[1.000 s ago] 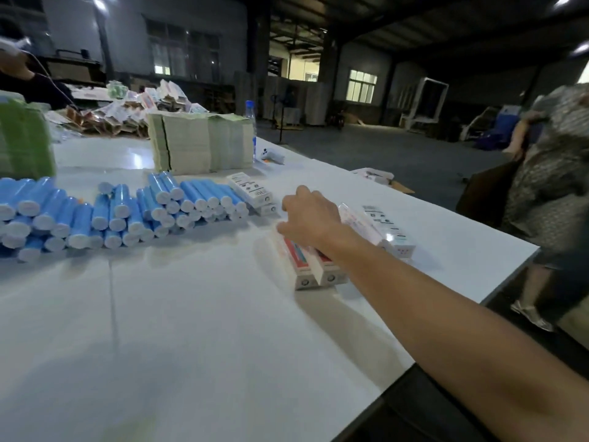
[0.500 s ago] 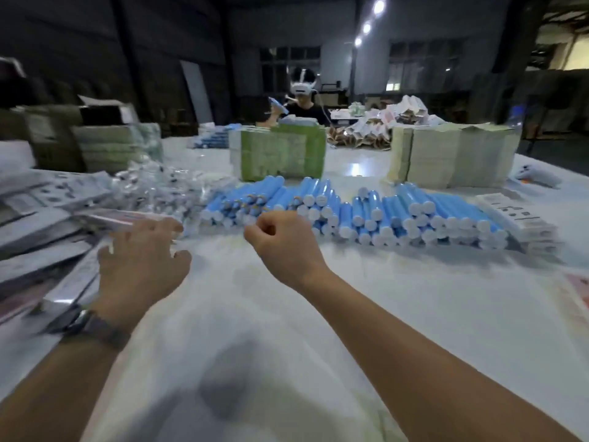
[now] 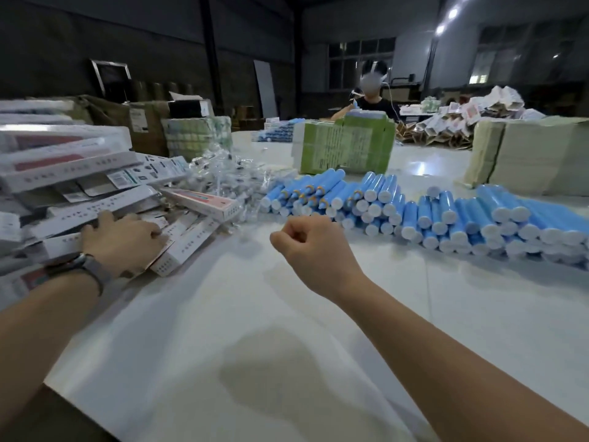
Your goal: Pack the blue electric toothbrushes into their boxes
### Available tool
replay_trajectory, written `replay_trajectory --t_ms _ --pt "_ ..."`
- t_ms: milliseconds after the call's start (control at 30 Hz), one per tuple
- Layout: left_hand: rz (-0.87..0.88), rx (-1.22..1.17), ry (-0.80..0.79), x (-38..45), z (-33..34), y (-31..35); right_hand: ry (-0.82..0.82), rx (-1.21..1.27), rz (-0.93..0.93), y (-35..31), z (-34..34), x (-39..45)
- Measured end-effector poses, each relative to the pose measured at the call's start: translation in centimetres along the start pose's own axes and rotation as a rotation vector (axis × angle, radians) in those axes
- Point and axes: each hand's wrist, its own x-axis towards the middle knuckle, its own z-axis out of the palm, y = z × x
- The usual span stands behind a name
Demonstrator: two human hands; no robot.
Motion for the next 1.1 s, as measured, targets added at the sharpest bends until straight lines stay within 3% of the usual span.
replay_trajectory --t_ms 100,233,433,633,733,833,933,1000,1100 --pt "-0.01 -0.158 0.007 0.5 -0.2 0.0 -0.009 0.006 0.024 0.2 -0.1 0.0" --pt "0.09 0.022 -0.097 0.9 0.9 0.9 -0.031 0.006 0.045 0.3 0.2 -0.3" --pt "0.109 -0.266 -0.185 1.6 0.9 1.3 -0.025 -0.014 0.044 0.3 -0.1 -0.2" --pt "0.173 -0.239 0.069 -1.1 -3.5 2.6 0.005 0.015 0.028 0.2 -0.7 0.1" --pt "0.273 -0.55 0.068 -4.1 -5.9 6.4 0.085 0.065 0.014 0.4 -1.4 0.7" --pt "0.371 -1.043 -0.092 -7.4 -6.6 10.9 0.212 0.132 0.031 0.7 -2.4 1.3" --pt "0.428 -1.356 -0.312 -9.5 -5.4 15.4 0.319 0.244 0.072 1.0 -3.6 1.9" --pt "0.47 -1.489 -0.417 -10.5 -4.1 17.9 0.351 0.323 0.112 1.1 -4.2 2.1" --pt "0.514 -1.601 -0.395 -11.3 -2.4 19.8 0.379 0.336 0.12 1.4 -4.6 2.1"
